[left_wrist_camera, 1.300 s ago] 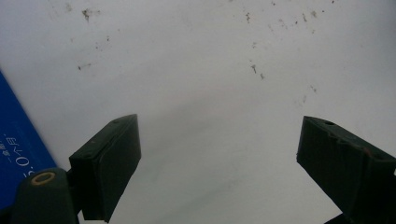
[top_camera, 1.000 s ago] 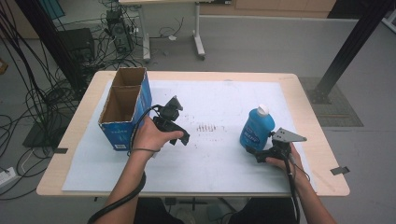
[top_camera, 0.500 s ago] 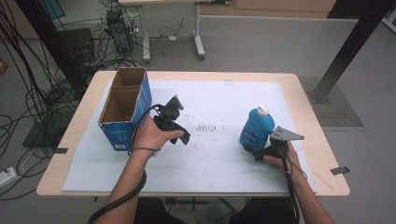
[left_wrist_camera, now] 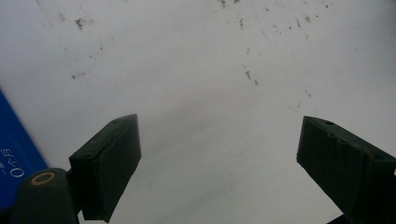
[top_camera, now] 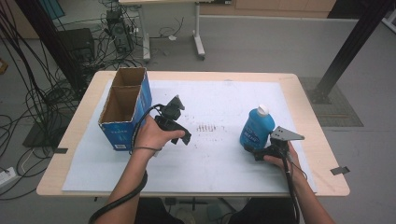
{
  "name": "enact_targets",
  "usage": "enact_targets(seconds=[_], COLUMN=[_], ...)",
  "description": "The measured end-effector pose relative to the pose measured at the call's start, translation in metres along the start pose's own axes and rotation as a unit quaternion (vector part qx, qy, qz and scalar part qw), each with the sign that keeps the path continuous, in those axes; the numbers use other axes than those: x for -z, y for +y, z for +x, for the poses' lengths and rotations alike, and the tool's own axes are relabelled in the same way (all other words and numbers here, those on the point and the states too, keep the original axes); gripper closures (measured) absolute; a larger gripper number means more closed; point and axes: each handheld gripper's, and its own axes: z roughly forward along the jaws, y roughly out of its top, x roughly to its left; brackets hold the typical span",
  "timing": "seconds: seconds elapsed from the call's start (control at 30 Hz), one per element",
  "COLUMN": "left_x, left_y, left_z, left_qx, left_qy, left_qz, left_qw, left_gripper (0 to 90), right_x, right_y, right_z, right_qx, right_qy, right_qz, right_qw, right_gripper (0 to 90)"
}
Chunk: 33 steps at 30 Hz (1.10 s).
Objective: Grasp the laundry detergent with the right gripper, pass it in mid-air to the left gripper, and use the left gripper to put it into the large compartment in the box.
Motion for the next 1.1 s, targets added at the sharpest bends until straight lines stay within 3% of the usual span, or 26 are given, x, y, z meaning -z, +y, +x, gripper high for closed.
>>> enact_targets(seconds=[1.1], left_x=[0.0019], left_y=[0.0024], left_z=[-0.0025], left_qx=[0.001], left_qy=[0.000], left_qz=[0.004], left_qw=[1.0000], left_gripper=[13.6], right_x=[0.0011], right_y=[-0.0007], right_z=[-0.0003], right_qx=[-0.004], right_qy=[0.001], right_qz=[-0.006], right_qw=[1.0000], right_gripper=[2.9])
